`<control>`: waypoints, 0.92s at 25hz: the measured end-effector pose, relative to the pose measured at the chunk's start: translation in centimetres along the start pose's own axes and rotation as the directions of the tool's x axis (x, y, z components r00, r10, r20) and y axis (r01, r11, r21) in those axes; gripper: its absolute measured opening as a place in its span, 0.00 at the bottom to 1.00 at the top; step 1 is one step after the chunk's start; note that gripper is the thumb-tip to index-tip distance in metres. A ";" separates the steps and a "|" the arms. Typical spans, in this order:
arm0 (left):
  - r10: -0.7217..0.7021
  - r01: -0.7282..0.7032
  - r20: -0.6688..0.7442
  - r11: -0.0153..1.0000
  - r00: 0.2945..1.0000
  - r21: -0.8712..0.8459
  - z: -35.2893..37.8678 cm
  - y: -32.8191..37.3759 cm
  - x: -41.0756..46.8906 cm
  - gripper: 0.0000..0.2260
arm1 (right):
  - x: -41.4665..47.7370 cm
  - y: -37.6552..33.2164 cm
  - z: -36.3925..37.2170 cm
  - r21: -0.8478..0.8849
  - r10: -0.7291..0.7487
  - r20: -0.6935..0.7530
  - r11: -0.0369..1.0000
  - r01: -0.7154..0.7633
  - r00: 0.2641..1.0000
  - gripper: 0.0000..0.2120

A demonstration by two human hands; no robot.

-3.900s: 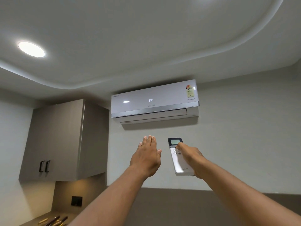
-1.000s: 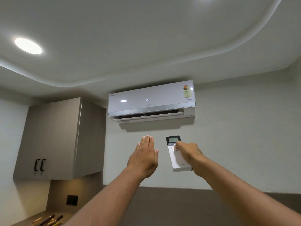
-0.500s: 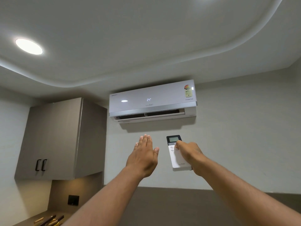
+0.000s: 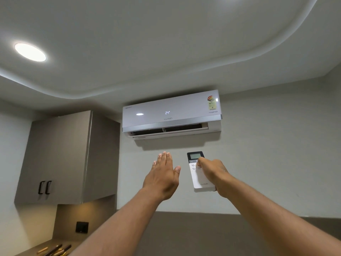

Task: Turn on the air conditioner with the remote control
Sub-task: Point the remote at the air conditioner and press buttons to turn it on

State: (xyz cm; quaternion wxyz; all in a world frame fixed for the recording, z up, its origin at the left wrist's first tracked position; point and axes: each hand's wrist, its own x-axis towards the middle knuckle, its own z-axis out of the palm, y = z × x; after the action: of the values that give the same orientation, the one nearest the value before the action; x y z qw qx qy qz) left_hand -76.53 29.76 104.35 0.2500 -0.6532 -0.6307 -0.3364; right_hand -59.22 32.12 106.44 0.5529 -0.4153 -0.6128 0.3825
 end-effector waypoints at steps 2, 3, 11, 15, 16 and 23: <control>0.001 -0.001 0.000 1.000 1.000 -0.003 0.0 0.1 0.1 0.29 | 0.0 0.0 0.0 0.000 -0.001 0.001 1.000 0.001 1.000 0.08; 0.000 0.000 0.001 1.000 1.000 -0.005 0.0 0.1 0.1 0.29 | 0.0 0.1 0.0 -0.001 -0.001 0.002 1.000 0.001 1.000 0.08; 0.002 -0.002 0.014 1.000 1.000 -0.012 0.0 0.3 0.0 0.28 | -0.1 0.0 -0.2 -0.008 0.001 -0.001 1.000 -0.001 1.000 0.08; 0.003 -0.003 0.011 1.000 1.000 -0.016 -0.1 0.4 0.1 0.28 | -0.2 -0.1 -0.2 -0.008 0.001 -0.002 1.000 -0.001 1.000 0.08; 0.004 -0.004 0.010 1.000 1.000 -0.016 -0.1 0.3 0.1 0.27 | -0.2 -0.1 -0.2 -0.007 -0.002 -0.004 1.000 0.002 1.000 0.08; -0.008 0.008 0.020 1.000 1.000 -0.008 0.2 -0.3 -0.2 0.28 | -0.3 -0.1 -0.4 -0.001 -0.006 -0.002 1.000 0.006 1.000 0.07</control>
State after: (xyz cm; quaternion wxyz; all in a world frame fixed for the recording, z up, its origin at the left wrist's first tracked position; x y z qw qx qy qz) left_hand -76.80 29.81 104.06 0.2398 -0.6551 -0.6342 -0.3335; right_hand -58.79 31.81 106.46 0.5545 -0.4139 -0.6138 0.3801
